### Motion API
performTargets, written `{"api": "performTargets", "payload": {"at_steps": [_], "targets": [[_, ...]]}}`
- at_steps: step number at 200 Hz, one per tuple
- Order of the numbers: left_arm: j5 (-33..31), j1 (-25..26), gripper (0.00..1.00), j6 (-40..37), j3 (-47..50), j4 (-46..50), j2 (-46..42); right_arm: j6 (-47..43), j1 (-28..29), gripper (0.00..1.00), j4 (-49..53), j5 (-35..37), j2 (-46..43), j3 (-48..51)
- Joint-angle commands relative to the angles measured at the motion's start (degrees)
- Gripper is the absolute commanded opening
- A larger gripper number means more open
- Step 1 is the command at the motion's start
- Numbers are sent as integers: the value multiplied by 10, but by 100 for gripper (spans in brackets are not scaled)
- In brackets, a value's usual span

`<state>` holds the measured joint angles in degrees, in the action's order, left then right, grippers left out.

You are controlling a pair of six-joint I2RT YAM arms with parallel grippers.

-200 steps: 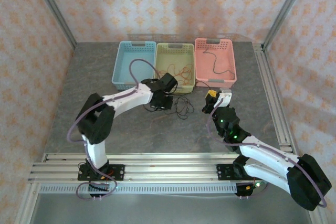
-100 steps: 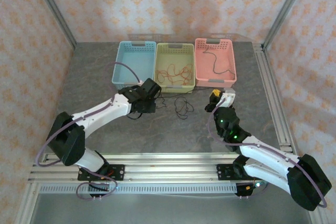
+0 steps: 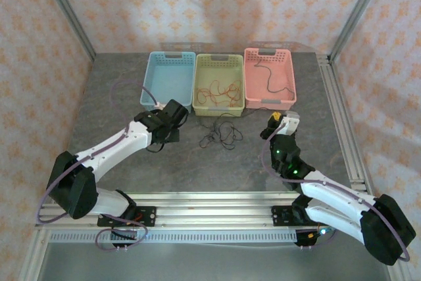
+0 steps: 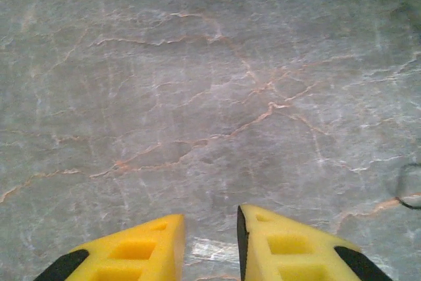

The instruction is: Untangle the cables

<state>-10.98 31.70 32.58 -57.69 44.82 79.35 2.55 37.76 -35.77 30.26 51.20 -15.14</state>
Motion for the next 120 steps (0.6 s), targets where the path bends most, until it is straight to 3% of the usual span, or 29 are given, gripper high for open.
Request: {"api": "performTargets", "payload": {"at_steps": [1, 22, 54, 81, 120], "targets": [[-26, -3, 26, 3, 3, 23, -11, 10, -3, 0, 8, 19, -7, -18], [-7, -3, 25, 1, 0, 12, -7, 13, -4, 0, 5, 0, -6, -18], [97, 16, 27, -9, -9, -54, 15, 15, -4, 0, 4, -10, 1, -21], [101, 62, 44, -16, -93, -52, 98, 16, -5, 0, 5, -15, 6, -23], [161, 72, 55, -51, -223, -45, 244, 15, -5, 0, 8, -16, 4, -23]]}}
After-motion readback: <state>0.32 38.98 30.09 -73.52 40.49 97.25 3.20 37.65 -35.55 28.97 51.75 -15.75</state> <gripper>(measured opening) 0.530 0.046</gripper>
